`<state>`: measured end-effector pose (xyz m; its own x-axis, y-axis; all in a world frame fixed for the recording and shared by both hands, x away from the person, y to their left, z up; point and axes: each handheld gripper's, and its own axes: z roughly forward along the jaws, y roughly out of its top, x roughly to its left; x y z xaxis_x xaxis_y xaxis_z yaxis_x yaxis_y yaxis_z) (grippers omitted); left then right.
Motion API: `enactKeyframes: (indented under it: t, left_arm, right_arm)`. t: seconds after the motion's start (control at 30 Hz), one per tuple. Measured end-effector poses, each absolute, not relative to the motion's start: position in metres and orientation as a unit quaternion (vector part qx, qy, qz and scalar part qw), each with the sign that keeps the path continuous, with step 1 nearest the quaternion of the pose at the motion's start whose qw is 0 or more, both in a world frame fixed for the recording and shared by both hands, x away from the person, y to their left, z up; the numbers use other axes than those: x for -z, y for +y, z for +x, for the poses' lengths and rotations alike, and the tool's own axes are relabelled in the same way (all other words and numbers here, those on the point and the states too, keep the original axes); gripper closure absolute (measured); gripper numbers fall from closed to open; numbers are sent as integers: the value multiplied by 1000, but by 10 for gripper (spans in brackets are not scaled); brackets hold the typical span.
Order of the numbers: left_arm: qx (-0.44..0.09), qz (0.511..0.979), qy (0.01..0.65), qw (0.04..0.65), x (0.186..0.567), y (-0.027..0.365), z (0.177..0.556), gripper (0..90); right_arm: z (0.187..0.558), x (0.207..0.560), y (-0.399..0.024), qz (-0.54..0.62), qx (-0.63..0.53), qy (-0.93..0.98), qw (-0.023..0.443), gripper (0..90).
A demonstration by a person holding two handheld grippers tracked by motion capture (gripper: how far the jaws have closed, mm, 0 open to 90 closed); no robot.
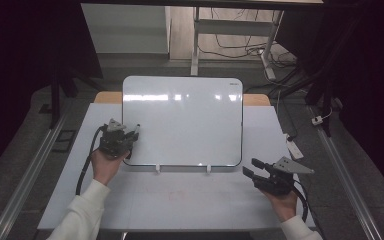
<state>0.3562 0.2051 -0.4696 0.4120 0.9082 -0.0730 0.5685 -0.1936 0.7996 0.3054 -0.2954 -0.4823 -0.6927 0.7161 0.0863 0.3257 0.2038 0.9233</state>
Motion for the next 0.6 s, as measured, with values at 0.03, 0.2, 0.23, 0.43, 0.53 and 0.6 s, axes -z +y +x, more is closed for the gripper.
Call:
enactKeyframes:
  t: [0.03, 0.2, 0.23, 0.43, 0.53, 0.6]
  left_arm:
    - [-221, 741, 495, 396, 469, 204, 356, 804]
    - [-247, 742, 480, 397, 471, 196, 355, 794]
    - [-251, 744, 477, 396, 471, 195, 354, 782]
    - [-266, 742, 473, 393, 471, 193, 353, 706]
    - [-264, 738, 471, 405, 467, 197, 349, 615]
    - [-261, 736, 467, 415, 463, 200, 345, 553]
  right_arm:
    - [306, 483, -296, 347, -527, 753, 186, 464]
    - [306, 483, -298, 351, -528, 751, 187, 464]
    - [306, 483, -298, 351, -528, 750, 187, 464]
    - [306, 485, -298, 350, -528, 751, 187, 462]
    - [306, 484, -298, 350, -529, 750, 188, 460]
    - [306, 484, -299, 350, -528, 750, 188, 460]
